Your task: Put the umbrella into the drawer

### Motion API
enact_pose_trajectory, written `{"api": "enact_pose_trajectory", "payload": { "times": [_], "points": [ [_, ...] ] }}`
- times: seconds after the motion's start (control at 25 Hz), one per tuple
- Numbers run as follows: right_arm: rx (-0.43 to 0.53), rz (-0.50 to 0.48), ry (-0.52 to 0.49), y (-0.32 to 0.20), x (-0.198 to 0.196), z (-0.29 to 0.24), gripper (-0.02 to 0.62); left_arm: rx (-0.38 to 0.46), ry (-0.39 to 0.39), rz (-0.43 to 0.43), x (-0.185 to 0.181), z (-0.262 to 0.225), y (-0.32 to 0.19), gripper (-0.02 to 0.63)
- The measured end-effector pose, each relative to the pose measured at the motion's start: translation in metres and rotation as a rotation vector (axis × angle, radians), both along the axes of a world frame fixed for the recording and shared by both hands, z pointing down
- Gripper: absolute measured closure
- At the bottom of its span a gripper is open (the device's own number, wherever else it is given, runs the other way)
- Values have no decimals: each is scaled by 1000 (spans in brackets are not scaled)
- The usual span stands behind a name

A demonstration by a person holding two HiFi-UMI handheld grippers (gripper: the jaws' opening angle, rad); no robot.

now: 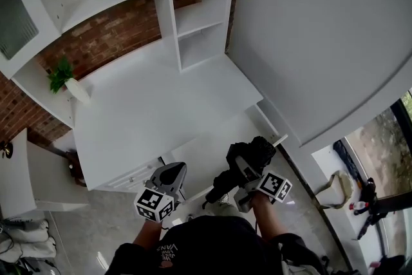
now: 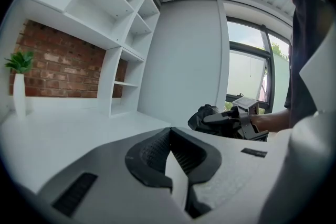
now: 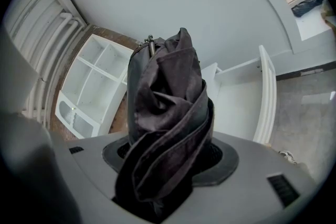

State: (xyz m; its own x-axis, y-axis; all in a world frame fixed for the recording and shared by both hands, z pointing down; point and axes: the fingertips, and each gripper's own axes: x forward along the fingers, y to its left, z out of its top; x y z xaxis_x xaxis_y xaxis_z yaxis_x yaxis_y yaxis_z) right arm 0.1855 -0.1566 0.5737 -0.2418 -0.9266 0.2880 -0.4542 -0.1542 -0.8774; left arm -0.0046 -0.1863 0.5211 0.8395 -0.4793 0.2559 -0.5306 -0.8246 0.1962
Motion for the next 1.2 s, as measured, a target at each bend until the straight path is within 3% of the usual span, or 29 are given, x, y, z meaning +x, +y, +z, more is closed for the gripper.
{"api": "enact_pose_trajectory", "payload": {
  "times": [0.48,1.2],
  "points": [
    [-96,-18,-5,-66,51,53,341,-6,-24,-126,14,7,-31,600],
    [-316,-24,-7,-122,86,156,341,-51,-65,-274,18,23,-55,600]
  ]
}}
